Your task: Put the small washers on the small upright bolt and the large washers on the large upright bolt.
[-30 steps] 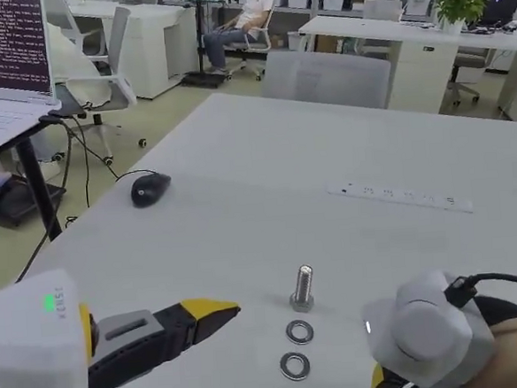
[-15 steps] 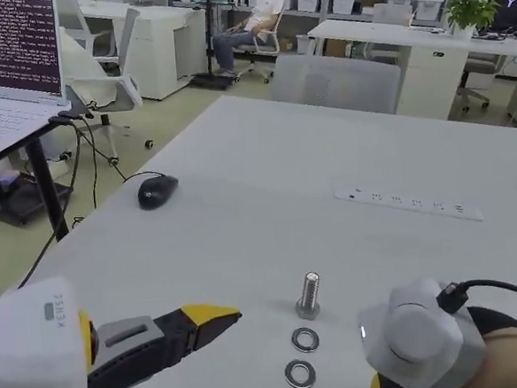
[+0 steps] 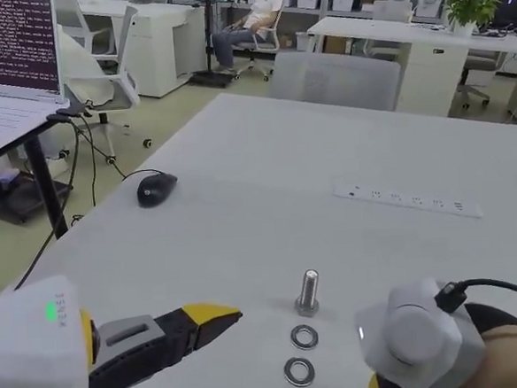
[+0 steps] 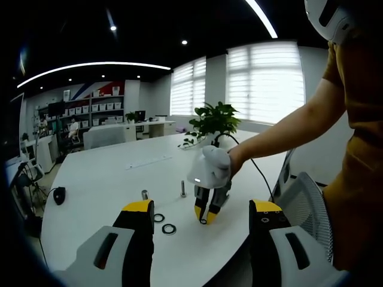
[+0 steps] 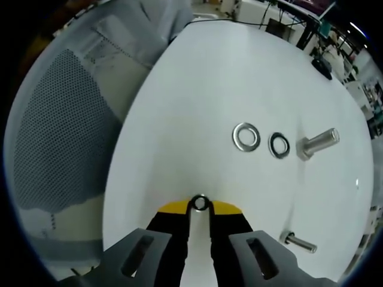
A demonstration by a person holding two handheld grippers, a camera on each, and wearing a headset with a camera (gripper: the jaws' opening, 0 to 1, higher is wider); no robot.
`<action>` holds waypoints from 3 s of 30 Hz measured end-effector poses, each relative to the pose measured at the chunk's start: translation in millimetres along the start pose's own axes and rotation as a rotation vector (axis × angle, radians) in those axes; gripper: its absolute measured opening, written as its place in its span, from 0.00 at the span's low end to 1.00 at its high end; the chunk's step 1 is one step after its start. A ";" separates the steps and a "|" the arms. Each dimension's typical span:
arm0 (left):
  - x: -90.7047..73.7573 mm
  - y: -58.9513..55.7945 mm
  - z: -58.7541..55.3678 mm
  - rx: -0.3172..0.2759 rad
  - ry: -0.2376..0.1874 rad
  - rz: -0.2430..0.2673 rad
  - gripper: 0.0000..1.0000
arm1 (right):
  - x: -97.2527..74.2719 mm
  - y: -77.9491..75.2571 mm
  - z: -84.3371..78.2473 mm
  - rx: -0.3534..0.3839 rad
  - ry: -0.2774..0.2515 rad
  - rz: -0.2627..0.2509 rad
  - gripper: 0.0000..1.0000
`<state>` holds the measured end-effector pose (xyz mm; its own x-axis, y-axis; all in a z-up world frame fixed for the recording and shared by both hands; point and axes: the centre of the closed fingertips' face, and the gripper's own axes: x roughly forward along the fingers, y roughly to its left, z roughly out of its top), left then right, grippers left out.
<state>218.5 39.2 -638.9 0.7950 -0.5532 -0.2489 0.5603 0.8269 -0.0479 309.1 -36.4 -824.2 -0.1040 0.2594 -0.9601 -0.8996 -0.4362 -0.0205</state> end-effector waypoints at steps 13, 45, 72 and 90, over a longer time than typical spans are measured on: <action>1.5 -1.8 -1.5 0.002 0.008 -0.009 0.63 | -27.2 -16.3 -16.6 0.059 -0.011 -0.053 0.12; 9.7 1.7 -3.9 -0.004 0.018 -0.024 0.63 | -88.0 -88.9 -48.7 0.140 0.006 -0.211 0.12; 6.2 12.2 -11.3 -0.031 0.036 0.004 0.63 | -70.9 -115.0 -46.8 0.115 0.053 -0.189 0.12; 7.2 15.2 -15.8 -0.046 0.051 0.017 0.63 | -40.7 -115.1 -57.8 0.114 0.060 -0.147 0.13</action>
<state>229.2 49.4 -656.7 0.7908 -0.5344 -0.2985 0.5349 0.8404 -0.0874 441.4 -46.6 -798.9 0.0547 0.2595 -0.9642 -0.9458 -0.2963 -0.1334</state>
